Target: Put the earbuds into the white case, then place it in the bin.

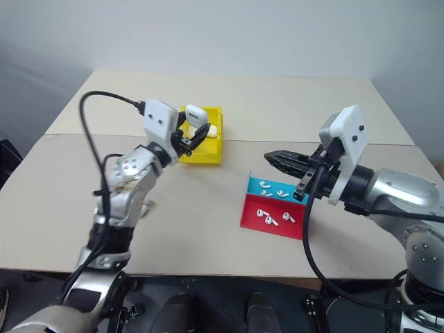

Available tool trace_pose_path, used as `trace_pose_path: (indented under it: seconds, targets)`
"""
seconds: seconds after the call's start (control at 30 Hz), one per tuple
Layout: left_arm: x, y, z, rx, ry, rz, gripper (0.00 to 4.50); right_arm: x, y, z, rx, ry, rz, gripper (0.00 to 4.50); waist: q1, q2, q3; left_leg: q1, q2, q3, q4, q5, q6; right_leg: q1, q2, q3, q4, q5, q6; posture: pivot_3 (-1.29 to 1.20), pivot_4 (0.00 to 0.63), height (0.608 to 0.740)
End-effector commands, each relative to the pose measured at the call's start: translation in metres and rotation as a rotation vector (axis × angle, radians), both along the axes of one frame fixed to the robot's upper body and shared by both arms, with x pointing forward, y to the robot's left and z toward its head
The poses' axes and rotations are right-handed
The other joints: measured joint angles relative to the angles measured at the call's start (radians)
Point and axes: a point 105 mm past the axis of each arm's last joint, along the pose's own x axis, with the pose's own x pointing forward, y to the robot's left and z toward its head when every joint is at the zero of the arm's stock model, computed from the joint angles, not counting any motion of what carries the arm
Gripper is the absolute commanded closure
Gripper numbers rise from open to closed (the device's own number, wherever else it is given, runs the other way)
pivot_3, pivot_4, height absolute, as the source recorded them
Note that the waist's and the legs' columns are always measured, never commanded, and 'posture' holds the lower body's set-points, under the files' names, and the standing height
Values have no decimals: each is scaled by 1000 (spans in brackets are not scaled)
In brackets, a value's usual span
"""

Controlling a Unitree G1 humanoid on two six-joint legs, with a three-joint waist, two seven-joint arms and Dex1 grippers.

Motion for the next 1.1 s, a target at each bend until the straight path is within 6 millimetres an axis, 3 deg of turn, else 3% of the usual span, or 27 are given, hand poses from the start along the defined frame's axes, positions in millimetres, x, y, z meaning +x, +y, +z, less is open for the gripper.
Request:
trace_pose_path:
  seconds: [0.03,0.1,0.27,0.47,0.57,0.67,0.93,1.1]
  targets:
    - [17,-7,5,19,-29,59,1703,-2,4,10,4,-71,-2,4478,0,0,0,0,0,0,0,0,0,0,0,0,-1,0,0,0,150,740]
    - [29,-15,-6,69,9,76,1703,-1,6,10,-1,-72,3,4478,0,0,0,-1,0,0,-1,0,0,0,0,0,-2,0,0,0,150,740]
    - [41,-20,-16,91,60,73,12,-3,9,9,-9,-74,7,4500,-2,0,0,-3,-1,0,-2,0,0,-1,0,0,-4,0,0,0,150,740]
    - [34,-10,10,-19,-26,15,12,-2,6,3,-9,-64,-18,4500,-1,0,0,-3,0,0,-2,0,0,-2,-1,0,-3,0,0,0,150,740]
    - [15,4,29,-78,-99,-62,12,-1,5,-2,-2,-68,-38,4500,-5,0,0,-2,0,0,-2,0,0,-1,-1,0,-2,0,0,0,150,740]
    - [-19,20,35,-7,-112,-200,12,2,4,-10,12,-66,-58,4500,-19,0,0,-2,1,1,-3,0,0,-2,0,0,-2,0,0,0,150,740]
    - [-132,43,25,146,18,-586,12,1,-4,-30,-13,-50,-5,4500,-22,0,0,1,2,2,-2,1,-1,0,0,0,1,0,0,0,150,740]
    - [-167,58,11,191,155,-642,12,-9,-14,-44,-132,-16,75,4500,-21,0,0,2,2,2,-2,1,-1,1,0,0,0,-1,-1,0,150,740]
